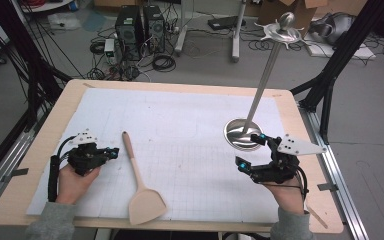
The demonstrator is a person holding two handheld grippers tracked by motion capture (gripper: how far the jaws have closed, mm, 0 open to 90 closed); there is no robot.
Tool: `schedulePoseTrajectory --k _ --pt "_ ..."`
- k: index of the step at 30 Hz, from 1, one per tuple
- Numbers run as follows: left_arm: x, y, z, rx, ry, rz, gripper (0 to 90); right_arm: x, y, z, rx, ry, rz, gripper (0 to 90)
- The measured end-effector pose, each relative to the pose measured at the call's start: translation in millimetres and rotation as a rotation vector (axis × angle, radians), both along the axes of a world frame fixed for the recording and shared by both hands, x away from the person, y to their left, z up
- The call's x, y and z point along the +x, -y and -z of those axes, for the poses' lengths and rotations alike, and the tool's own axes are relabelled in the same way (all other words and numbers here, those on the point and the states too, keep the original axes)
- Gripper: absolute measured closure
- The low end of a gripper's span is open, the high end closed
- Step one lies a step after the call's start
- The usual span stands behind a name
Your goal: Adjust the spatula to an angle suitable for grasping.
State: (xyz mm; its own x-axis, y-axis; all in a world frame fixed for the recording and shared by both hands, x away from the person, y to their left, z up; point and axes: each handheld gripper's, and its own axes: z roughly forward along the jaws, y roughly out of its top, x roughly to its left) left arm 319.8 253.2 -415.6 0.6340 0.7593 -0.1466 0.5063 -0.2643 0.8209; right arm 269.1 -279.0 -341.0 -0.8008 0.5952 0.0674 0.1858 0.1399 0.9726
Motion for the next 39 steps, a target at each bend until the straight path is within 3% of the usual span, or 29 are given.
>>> schedulePoseTrajectory --k 20,25,39 --pt "26.7 3.3 20.9 0.025 -0.055 -0.072 89.3 1.3 -1.1 0.0 0.003 0.003 -0.006 8.0" --pt "34.6 10.3 21.4 0.092 -0.088 -0.033 89.2 0.9 -0.1 -0.3 0.007 0.002 -0.004 8.1" --pt "43.0 13.4 29.8 0.061 -0.101 -0.051 89.4 0.7 -0.2 -0.8 0.008 0.007 -0.007 8.1"
